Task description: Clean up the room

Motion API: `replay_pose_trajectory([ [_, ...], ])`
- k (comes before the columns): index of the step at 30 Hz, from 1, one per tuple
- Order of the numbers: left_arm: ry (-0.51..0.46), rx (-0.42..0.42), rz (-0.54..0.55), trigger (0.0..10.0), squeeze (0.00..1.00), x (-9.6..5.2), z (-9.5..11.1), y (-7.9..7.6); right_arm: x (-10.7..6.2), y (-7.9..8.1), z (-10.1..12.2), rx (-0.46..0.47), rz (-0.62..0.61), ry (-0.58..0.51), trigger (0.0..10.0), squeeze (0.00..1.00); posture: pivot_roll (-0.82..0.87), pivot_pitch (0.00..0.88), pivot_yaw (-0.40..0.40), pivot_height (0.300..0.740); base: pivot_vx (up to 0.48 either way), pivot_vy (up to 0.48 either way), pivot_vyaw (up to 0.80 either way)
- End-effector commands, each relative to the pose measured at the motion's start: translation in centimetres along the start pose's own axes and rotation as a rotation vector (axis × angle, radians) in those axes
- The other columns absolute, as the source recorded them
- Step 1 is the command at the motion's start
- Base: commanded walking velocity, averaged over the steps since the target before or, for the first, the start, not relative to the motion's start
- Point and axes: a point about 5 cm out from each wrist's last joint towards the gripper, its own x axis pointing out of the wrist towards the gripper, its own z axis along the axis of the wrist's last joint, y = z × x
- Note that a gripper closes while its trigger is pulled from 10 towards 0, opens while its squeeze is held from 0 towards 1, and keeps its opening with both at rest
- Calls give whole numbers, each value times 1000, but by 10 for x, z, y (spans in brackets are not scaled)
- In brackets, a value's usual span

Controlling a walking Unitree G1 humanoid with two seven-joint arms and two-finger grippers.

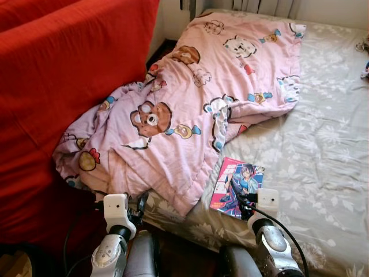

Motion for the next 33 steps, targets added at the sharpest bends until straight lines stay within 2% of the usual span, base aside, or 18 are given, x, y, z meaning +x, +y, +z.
replay_pose_trajectory([
  [1,25,-4,3,10000,0,-5,-5,3,-2,-2,-8,29,-22,35,10000,0,20,249,44,614,0,0,0],
  [5,26,0,-1,10000,0,-6,-4,3,-1,-3,-8,73,-43,48,10000,0,28,256,51,614,0,0,0],
  [8,28,5,-2,10000,0,-7,-4,4,2,-5,-5,159,-79,67,10000,0,38,261,56,614,0,0,0],
  [11,24,9,1,10000,0,-9,-2,5,5,-10,-3,203,-104,74,10000,0,56,267,62,614,0,0,0],
  [18,12,66,10,10000,0,-19,5,21,10,-19,7,285,-130,76,10000,0,101,294,86,614,0,0,0],
  [19,14,72,13,10000,0,-21,5,22,11,-20,8,291,-131,72,10000,122,107,300,93,614,0,0,0],
  [20,14,72,13,10000,0,-21,5,22,11,-20,8,291,-131,72,10000,122,107,300,93,614,0,0,0],
  [21,15,74,14,10000,0,-21,5,23,11,-21,9,297,-134,71,10000,953,109,305,96,614,0,0,0],
  [22,15,75,13,10000,0,-22,6,23,11,-22,9,301,-136,71,10000,1000,109,307,97,614,0,0,0],
  [23,16,77,13,10000,0,-22,6,24,11,-22,10,302,-140,69,10000,1000,113,315,102,614,0,0,0],
  [24,18,80,11,10000,0,-22,7,23,12,-23,11,305,-142,65,10000,875,116,321,106,614,0,0,0],
  [25,18,80,11,10000,0,-22,7,23,12,-23,11,306,-142,64,10000,106,116,321,106,614,0,0,0],
  [26,21,85,8,10000,0,-22,7,23,12,-24,11,311,-143,64,10000,0,120,325,108,614,0,0,0],
  [33,33,101,-2,10000,0,-24,8,21,11,-25,9,320,-140,71,10000,0,128,332,114,614,0,0,0],
])
